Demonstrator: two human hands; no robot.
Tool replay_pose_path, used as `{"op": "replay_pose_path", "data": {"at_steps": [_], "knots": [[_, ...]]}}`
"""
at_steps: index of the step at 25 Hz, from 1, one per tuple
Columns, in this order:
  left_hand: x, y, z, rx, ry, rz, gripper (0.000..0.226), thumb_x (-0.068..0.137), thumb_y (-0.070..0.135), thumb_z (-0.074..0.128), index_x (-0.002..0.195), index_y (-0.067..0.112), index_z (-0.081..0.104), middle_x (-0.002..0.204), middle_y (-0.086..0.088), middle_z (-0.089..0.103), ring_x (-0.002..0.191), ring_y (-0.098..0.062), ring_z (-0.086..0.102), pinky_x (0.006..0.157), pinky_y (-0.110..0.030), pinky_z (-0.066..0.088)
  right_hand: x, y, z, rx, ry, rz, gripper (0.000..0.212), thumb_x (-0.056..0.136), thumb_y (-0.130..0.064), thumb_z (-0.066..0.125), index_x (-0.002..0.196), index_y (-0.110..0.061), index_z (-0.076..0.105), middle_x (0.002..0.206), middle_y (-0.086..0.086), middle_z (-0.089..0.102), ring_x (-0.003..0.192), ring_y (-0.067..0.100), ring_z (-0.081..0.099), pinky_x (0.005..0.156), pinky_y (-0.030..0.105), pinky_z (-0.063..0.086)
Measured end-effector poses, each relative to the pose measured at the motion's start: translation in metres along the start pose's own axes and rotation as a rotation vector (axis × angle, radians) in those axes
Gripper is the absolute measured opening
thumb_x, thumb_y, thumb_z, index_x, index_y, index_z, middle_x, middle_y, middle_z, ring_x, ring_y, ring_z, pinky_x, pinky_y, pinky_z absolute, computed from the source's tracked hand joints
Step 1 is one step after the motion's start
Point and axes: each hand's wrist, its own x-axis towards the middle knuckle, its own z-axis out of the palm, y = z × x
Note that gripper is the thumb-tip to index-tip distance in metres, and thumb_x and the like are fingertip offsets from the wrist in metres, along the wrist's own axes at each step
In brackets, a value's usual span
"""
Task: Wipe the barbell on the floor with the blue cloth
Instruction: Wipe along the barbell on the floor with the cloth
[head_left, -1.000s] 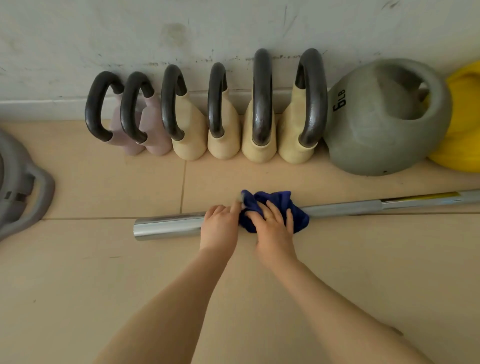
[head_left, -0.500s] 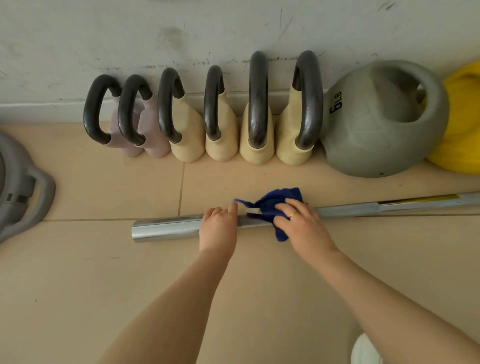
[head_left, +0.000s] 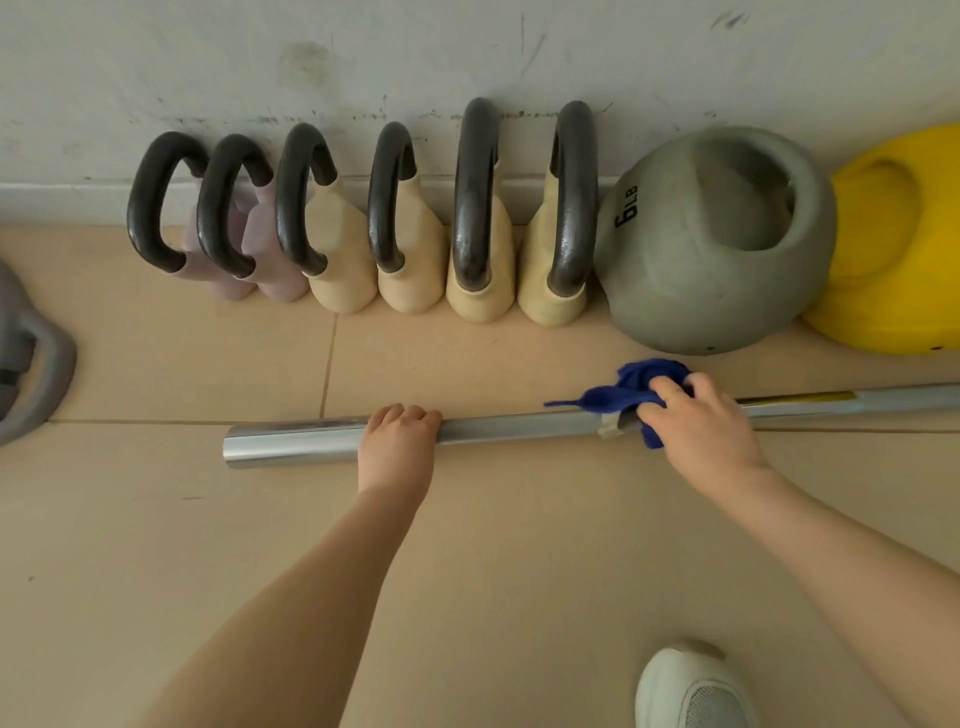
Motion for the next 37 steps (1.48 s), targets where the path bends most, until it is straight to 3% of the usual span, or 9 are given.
{"op": "replay_pose_path", "data": {"at_steps": [4, 8, 12, 15, 18, 21, 27, 31, 37], "knots": [[0.003, 0.012, -0.007, 0.071, -0.1, -0.065, 0.032, 0.082, 0.001, 0.046, 0.109, 0.014, 0.057, 0.105, -0.005, 0.061, 0.104, -0.026, 0.053, 0.096, -0.028, 0.035, -0.016, 0.039, 0.008, -0.138, -0.104, 0.092, 0.031, 0.086, -0.014, 0.043, 0.114, -0.02, 0.055, 0.124, 0.008, 0.051, 0.103, 0.03, 0.048, 0.082, 0.035, 0.043], [0.014, 0.035, -0.015, 0.072, -0.147, -0.055, 0.038, 0.088, 0.009, 0.047, 0.125, 0.015, 0.042, 0.119, -0.006, 0.056, 0.112, -0.027, 0.05, 0.094, -0.034, 0.037, -0.004, 0.048, 0.007, 0.285, 0.017, 0.32, 0.047, 0.08, -0.02, 0.064, 0.123, -0.018, 0.046, 0.105, 0.013, 0.065, 0.102, 0.035, 0.051, 0.088, 0.048, 0.04], [0.006, 0.076, 0.0, 0.043, -0.146, 0.04, 0.064, 0.092, 0.012, 0.043, 0.146, 0.019, 0.011, 0.132, -0.005, 0.046, 0.12, -0.027, 0.044, 0.098, -0.036, 0.036, 0.005, -0.005, 0.009, 0.334, -0.071, 0.181, 0.041, 0.086, -0.033, 0.058, 0.125, -0.026, 0.049, 0.12, 0.005, 0.057, 0.117, 0.032, 0.039, 0.1, 0.059, 0.03], [0.003, 0.094, 0.008, 0.022, -0.137, -0.017, 0.053, 0.093, 0.013, 0.039, 0.142, 0.026, 0.025, 0.129, -0.005, 0.047, 0.118, -0.028, 0.042, 0.091, -0.037, 0.039, 0.006, 0.017, 0.016, 0.16, -0.016, -0.055, 0.037, 0.081, -0.028, 0.065, 0.116, -0.022, 0.057, 0.109, 0.01, 0.062, 0.1, 0.035, 0.054, 0.078, 0.047, 0.046], [0.005, 0.099, 0.006, 0.06, -0.152, -0.084, 0.043, 0.092, 0.012, 0.039, 0.133, 0.024, 0.04, 0.121, -0.006, 0.051, 0.113, -0.028, 0.046, 0.084, -0.037, 0.042, 0.001, 0.074, 0.019, 0.128, -0.097, 0.072, 0.024, 0.083, -0.029, 0.061, 0.104, -0.017, 0.061, 0.092, 0.013, 0.064, 0.08, 0.037, 0.06, 0.058, 0.037, 0.049], [0.001, 0.104, 0.002, 0.102, -0.198, -0.111, 0.037, 0.092, 0.012, 0.041, 0.127, 0.022, 0.047, 0.117, -0.006, 0.052, 0.111, -0.028, 0.047, 0.08, -0.035, 0.042, 0.011, 0.058, 0.009, 0.251, -0.194, 0.216, 0.018, 0.089, -0.03, 0.048, 0.097, -0.017, 0.059, 0.095, 0.015, 0.063, 0.075, 0.035, 0.063, 0.061, 0.032, 0.039], [-0.009, 0.112, 0.005, 0.152, -0.192, -0.141, 0.035, 0.09, 0.013, 0.043, 0.124, 0.021, 0.046, 0.118, -0.005, 0.051, 0.111, -0.027, 0.047, 0.077, -0.034, 0.039, 0.016, 0.007, 0.003, 0.464, -0.128, -0.001, 0.042, 0.081, -0.033, 0.062, 0.111, -0.012, 0.042, 0.102, 0.011, 0.057, 0.079, 0.034, 0.064, 0.052, 0.03, 0.038], [-0.005, 0.104, 0.006, 0.133, -0.15, -0.118, 0.035, 0.09, 0.011, 0.042, 0.125, 0.018, 0.047, 0.116, -0.006, 0.054, 0.11, -0.028, 0.049, 0.08, -0.036, 0.04, -0.014, 0.06, 0.032, 0.45, 0.073, -0.106, 0.035, 0.077, -0.036, 0.069, 0.11, -0.024, 0.064, 0.107, 0.005, 0.065, 0.1, 0.038, 0.057, 0.096, 0.05, 0.039], [0.0, 0.096, 0.003, 0.107, -0.138, -0.068, 0.031, 0.091, 0.01, 0.042, 0.12, 0.018, 0.049, 0.113, -0.004, 0.057, 0.109, -0.026, 0.05, 0.082, -0.035, 0.04, -0.001, 0.012, 0.014, 0.435, -0.036, -0.057, 0.046, 0.084, -0.027, 0.054, 0.129, -0.033, 0.047, 0.105, 0.009, 0.058, 0.087, 0.036, 0.059, 0.067, 0.039, 0.047]]}}
